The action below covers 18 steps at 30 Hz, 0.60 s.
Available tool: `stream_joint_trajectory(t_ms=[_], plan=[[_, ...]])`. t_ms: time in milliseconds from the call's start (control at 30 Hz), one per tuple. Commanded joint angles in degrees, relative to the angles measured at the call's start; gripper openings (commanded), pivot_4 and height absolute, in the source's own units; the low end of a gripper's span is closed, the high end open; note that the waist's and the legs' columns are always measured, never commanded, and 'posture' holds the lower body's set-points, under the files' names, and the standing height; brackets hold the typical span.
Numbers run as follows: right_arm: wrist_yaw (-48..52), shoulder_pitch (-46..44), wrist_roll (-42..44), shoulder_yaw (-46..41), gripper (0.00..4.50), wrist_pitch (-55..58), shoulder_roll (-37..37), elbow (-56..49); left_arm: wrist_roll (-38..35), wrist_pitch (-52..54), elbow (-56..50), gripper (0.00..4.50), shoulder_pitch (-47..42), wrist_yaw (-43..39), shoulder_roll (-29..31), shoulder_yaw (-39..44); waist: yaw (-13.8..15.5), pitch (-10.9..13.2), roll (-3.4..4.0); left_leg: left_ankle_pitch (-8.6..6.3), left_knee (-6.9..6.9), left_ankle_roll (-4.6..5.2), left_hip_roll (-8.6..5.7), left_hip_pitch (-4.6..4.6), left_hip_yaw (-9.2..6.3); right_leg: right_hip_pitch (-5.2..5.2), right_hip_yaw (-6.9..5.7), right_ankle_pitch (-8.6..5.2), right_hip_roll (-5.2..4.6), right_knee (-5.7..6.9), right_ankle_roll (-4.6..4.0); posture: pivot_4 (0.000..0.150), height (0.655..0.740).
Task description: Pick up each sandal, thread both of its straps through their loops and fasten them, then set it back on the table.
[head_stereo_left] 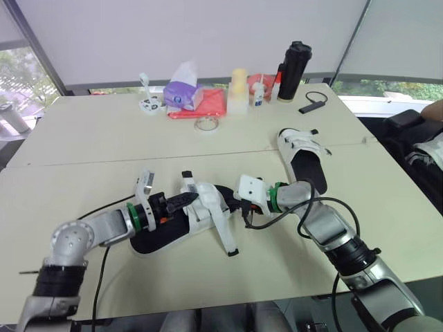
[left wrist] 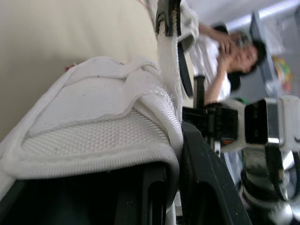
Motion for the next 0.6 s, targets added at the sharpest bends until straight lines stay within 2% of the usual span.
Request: stream_joint_trajectory(t_ms=[33, 200, 267, 467, 600], plan=[[1.7, 0.7, -0.6, 1.6, 0.0, -1.1, -1.0, -2.1, 9.6, 4.6, 5.9, 0.05, -6.8, -17.0, 3.3, -5.1, -0.1, 0.0, 0.0, 0.0, 0.0, 0.0, 0.0, -0.13, 0.0, -0.15, -0.01, 0.01, 0.01, 0.04, 0.02, 0.15, 0.74], [2.5, 1.2, -0.7, 2.4, 0.0, -1.2, -1.2, -3.4, 26.6, 0.9, 14.8, 0.05, -15.4, -38.9, 5.5, -15.6, -0.4, 0.0, 0.0, 0.0, -0.03, 0.0, 0.01, -0.23, 0.01, -0.28, -0.01, -0.01, 0.01, 0.07, 0.09, 0.15, 0.74], [2.5, 1.1, -0.6, 2.5, 0.0, -1.0, -1.1, -3.7, 31.4, -0.7, 18.2, 0.05, -17.7, -44.9, 5.2, -18.0, -0.6, 0.0, 0.0, 0.0, -0.06, 0.0, 0.01, -0.23, 0.01, -0.28, -0.01, -0.01, 0.01, 0.07, 0.09, 0.15, 0.74], [3.1, 0.3, -0.4, 2.5, 0.0, 0.0, -1.1, -4.5, 45.9, -7.2, 30.7, 0.05, -26.6, -61.1, 2.4, -24.5, -1.3, 0.0, -0.03, 0.0, -0.06, 0.0, 0.01, -0.32, -0.01, -0.33, -0.03, -0.02, 0.01, 0.07, 0.12, 0.15, 0.74], [3.6, 0.0, -0.3, 2.3, 0.0, 0.7, -1.6, -5.7, 54.1, -12.9, 38.9, 0.05, -30.3, -67.7, 0.0, -26.4, -1.4, 0.0, -0.03, 0.0, -0.06, 0.01, 0.01, -0.4, 0.0, -0.43, -0.03, 0.06, 0.01, 0.1, 0.31, 0.15, 0.74]])
